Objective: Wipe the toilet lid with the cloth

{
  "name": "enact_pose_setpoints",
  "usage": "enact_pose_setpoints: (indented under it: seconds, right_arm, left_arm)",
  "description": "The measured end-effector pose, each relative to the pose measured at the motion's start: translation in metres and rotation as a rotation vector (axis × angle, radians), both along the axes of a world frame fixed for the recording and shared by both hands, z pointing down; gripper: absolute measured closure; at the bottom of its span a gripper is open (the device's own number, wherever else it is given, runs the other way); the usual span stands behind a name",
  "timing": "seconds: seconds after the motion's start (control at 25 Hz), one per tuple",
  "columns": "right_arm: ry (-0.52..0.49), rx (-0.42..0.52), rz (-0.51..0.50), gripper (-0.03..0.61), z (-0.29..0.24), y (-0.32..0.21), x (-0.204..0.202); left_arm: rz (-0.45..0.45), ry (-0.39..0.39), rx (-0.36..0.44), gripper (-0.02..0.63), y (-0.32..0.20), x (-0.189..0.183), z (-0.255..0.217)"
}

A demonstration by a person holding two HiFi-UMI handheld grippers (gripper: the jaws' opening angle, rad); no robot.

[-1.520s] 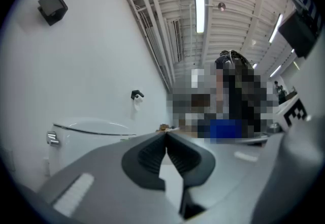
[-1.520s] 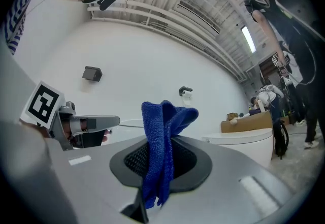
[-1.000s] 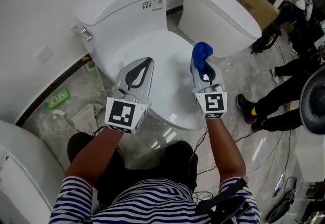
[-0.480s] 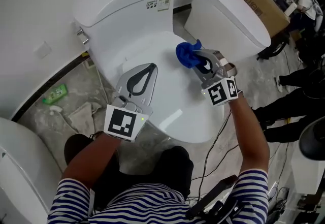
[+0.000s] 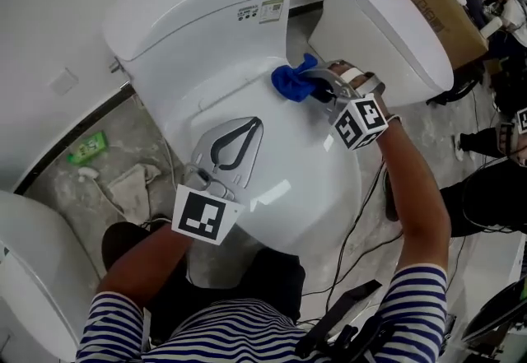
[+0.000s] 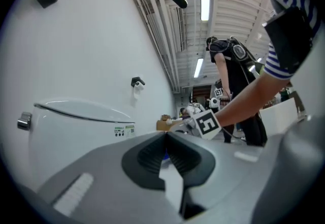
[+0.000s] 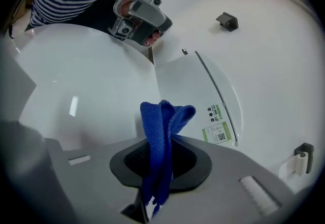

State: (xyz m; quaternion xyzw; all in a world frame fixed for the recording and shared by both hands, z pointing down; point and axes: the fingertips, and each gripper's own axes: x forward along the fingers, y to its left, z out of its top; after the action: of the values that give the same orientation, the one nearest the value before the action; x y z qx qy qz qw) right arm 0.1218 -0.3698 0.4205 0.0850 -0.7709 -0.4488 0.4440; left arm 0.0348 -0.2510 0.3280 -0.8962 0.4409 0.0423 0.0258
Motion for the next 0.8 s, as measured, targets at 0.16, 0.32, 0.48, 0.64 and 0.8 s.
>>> enact_pose_setpoints:
  seconds: [0.16, 0.32, 0.48, 0.64, 0.8]
  right_arm:
    - [0.05, -0.03, -0.047, 0.517, 0.007, -0.018, -0.005]
    - [0.093, -0.041, -0.101, 0.517, 0.014, -0.026, -0.011]
    - [0.134, -0.077, -0.141, 0.517, 0.025, -0.025, -0.014]
    - [0.128, -0.109, -0.149, 0.518, 0.029, -0.022, -0.012]
    - [0.132, -0.116, -0.145, 0.517, 0.031, -0.011, -0.003]
  left_arm:
    - [0.001, -0.016, -0.005, 0.611, -0.011, 0.003, -0.001]
    - [0.003, -0.015, -0.016, 0.611, -0.02, 0.007, 0.0]
    - [0.0, -0.016, -0.03, 0.61, -0.023, 0.01, 0.004]
    - [-0.003, -0.03, -0.038, 0.611, -0.023, 0.01, 0.007]
    - [-0.006, -0.034, -0.043, 0.611, -0.02, 0.012, 0.01]
